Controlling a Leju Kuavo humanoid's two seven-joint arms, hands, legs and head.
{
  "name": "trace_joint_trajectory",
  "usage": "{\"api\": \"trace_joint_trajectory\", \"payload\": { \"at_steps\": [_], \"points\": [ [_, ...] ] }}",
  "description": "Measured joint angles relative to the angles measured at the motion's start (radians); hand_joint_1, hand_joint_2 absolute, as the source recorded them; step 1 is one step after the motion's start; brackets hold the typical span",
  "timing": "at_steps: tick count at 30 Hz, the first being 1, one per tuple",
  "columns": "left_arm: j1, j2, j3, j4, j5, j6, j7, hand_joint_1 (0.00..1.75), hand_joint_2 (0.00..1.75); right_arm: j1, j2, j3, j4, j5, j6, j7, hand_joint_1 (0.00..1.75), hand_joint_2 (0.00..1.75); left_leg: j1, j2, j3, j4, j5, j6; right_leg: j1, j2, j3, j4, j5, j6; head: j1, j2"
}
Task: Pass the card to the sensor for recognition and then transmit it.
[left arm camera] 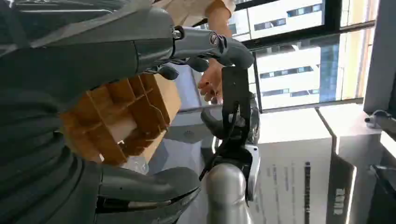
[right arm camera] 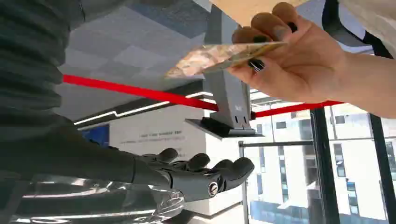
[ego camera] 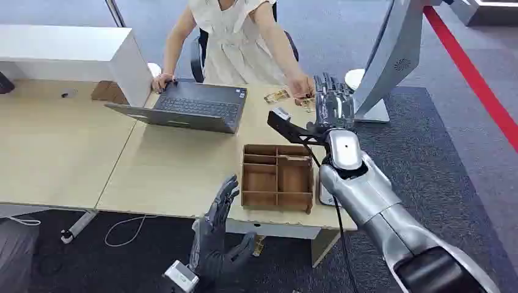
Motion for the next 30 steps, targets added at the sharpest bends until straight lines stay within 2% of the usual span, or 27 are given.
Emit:
{"api": "trace_joint_trajectory", "payload": {
  "at_steps": [6, 7, 8, 9, 30],
  "points": [
    [-0.001, -0.004, 0.002, 0.007, -0.001, -0.006, -0.001, 0.0, 1.75, -0.002, 0.009, 0.002, -0.001, 0.004, 0.001, -0.002, 0.0, 1.75, 0.0, 0.0, 0.0, 0.0, 0.0, 0.0, 0.0, 0.0, 0.0, 0.0, 0.0, 0.0, 0.0, 0.0],
    [-0.001, -0.005, 0.002, 0.007, -0.001, -0.007, -0.001, 0.0, 1.75, -0.002, 0.01, 0.002, -0.001, 0.006, 0.001, -0.002, 0.21, 1.75, 0.0, 0.0, 0.0, 0.0, 0.0, 0.0, 0.0, 0.0, 0.0, 0.0, 0.0, 0.0, 0.0, 0.0],
    [-0.001, -0.005, 0.003, 0.007, -0.001, -0.008, -0.001, 0.0, 1.75, -0.002, 0.011, 0.002, -0.001, 0.007, 0.002, -0.002, 1.55, 1.75, 0.0, 0.0, 0.0, 0.0, 0.0, 0.0, 0.0, 0.0, 0.0, 0.0, 0.0, 0.0, 0.0, 0.0],
    [-0.001, -0.005, 0.003, 0.007, -0.002, -0.008, -0.001, 0.0, 1.75, -0.002, 0.013, 0.002, -0.001, 0.008, 0.003, -0.002, 1.75, 1.75, 0.0, 0.0, 0.0, 0.0, 0.0, 0.0, 0.0, 0.0, 0.0, 0.0, 0.0, 0.0, 0.0, 0.0],
    [0.0, -0.018, 0.019, 0.008, -0.016, -0.008, 0.0, 0.0, 1.75, -0.007, 0.026, -0.002, -0.001, -0.022, 0.014, -0.037, 1.75, 1.75, 0.0, 0.0, 0.0, 0.0, 0.0, 0.0, 0.0, 0.0, 0.0, 0.0, 0.0, 0.0, 0.0, 0.0]
  ]
}}
